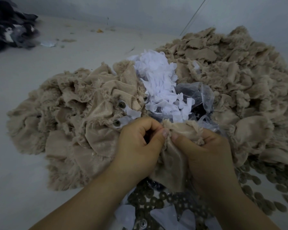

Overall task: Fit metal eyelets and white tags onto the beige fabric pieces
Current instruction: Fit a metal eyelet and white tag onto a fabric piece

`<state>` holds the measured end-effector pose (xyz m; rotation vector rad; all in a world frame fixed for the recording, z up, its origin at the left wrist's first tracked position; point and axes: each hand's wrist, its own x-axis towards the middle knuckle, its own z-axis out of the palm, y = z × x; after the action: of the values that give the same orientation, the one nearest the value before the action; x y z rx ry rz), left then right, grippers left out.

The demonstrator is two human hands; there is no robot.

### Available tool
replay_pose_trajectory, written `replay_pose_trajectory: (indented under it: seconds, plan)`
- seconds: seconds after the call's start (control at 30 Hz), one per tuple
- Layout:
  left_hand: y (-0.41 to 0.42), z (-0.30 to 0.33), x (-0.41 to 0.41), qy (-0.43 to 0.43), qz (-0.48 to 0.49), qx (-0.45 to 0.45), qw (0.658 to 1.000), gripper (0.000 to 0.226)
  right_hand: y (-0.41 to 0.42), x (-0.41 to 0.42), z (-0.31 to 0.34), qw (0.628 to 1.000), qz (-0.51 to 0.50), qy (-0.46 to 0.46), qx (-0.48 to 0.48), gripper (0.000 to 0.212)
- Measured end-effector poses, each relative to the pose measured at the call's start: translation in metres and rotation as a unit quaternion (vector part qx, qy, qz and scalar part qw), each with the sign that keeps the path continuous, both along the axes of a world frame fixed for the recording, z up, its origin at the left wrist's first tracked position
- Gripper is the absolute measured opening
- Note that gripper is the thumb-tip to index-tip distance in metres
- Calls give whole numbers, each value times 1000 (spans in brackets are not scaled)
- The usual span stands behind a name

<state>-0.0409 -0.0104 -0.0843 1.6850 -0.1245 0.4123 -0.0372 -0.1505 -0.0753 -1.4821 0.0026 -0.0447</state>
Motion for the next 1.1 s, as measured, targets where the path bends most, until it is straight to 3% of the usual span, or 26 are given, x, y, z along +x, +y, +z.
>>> replay_pose_trajectory:
  seconds: [0.27,0.57,0.67,0.87,0.97,1.1]
  plan:
    - [3,3,-2,18,-27,-52,998,21,-2,4,-1,991,66,60,96,28]
    - [5,5,0,31,-22,-76,996,20,-8,10,5,944,150,165,243,48]
    - [6,4,0,33,-23,-77,996,19,-10,9,1,971,125,118,167,39]
    - [6,-1,2,37,-6,-65,997,16,-4,1,3,999,53,-3,-11,62]
    - [5,1,2,41,3,-59,997,17,0,-2,7,998,36,-28,-34,55]
    - [3,2,-1,33,29,-39,998,16,3,-4,8,999,32,-16,-25,68]
